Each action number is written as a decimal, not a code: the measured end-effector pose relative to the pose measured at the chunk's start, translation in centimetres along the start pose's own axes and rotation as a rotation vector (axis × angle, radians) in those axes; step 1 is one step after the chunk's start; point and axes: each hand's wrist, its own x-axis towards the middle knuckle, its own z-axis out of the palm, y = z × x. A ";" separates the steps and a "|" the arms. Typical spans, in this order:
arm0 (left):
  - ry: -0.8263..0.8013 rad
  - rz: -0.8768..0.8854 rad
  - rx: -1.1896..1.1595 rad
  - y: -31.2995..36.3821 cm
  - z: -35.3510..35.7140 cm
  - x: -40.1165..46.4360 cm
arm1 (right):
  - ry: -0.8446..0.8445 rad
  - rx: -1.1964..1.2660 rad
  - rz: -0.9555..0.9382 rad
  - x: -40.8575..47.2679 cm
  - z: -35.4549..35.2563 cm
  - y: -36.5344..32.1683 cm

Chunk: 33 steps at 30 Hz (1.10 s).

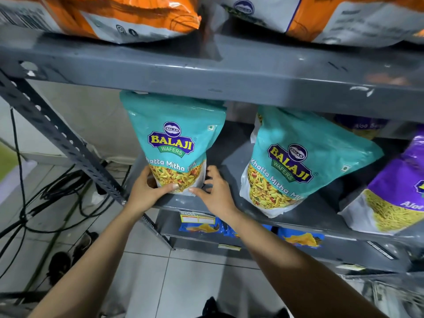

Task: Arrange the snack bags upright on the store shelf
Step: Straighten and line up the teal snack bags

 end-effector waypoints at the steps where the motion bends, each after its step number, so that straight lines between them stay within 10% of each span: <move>1: 0.001 -0.003 -0.006 -0.2 -0.2 -0.4 | 0.001 -0.005 -0.001 -0.4 0.2 0.2; 19: -0.008 0.053 -0.154 -1.0 -1.1 -3.6 | -0.043 -0.011 -0.050 -2.8 0.4 0.3; 25: 0.494 0.479 0.096 -0.2 1.9 -7.9 | 0.143 0.026 -0.075 -7.7 -3.9 1.6; 30: 0.243 0.804 0.246 2.6 9.3 -9.1 | 0.500 -0.004 -0.107 -11.7 -9.4 4.3; 33: -0.048 0.557 0.177 3.6 13.9 -7.4 | 0.661 -0.025 -0.067 -11.8 -12.0 4.8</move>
